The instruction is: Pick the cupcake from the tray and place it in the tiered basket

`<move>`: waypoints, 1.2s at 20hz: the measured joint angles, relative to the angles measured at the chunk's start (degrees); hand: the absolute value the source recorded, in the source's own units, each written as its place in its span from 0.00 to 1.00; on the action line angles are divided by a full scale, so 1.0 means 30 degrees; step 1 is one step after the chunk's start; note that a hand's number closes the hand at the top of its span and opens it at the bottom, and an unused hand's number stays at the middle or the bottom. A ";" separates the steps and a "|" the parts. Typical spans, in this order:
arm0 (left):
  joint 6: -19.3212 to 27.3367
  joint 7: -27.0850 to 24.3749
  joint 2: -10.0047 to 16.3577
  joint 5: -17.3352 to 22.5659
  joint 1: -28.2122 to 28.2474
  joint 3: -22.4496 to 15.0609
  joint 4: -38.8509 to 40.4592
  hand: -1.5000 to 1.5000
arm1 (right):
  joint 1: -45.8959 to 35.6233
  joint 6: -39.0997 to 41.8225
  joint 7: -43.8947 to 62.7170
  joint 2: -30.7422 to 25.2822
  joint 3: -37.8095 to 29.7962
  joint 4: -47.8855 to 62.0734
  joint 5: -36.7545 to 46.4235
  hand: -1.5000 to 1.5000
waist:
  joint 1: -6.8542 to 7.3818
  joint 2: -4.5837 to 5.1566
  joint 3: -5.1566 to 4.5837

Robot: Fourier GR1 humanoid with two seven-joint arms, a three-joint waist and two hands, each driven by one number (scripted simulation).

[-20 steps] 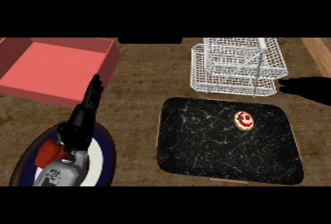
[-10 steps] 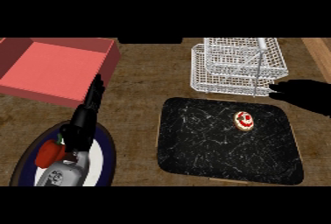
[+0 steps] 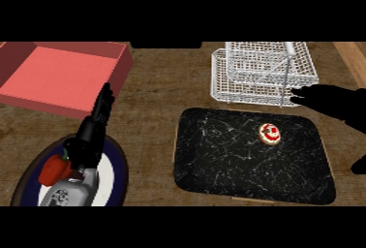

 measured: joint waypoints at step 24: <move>-0.0886 -0.0001 -0.1056 -0.1193 -0.0053 0.0998 0.0205 0.50 | -0.1051 -0.0418 -0.0941 0.2546 0.1157 0.3141 0.2159 0.00 | -0.0038 -0.0011 -0.0005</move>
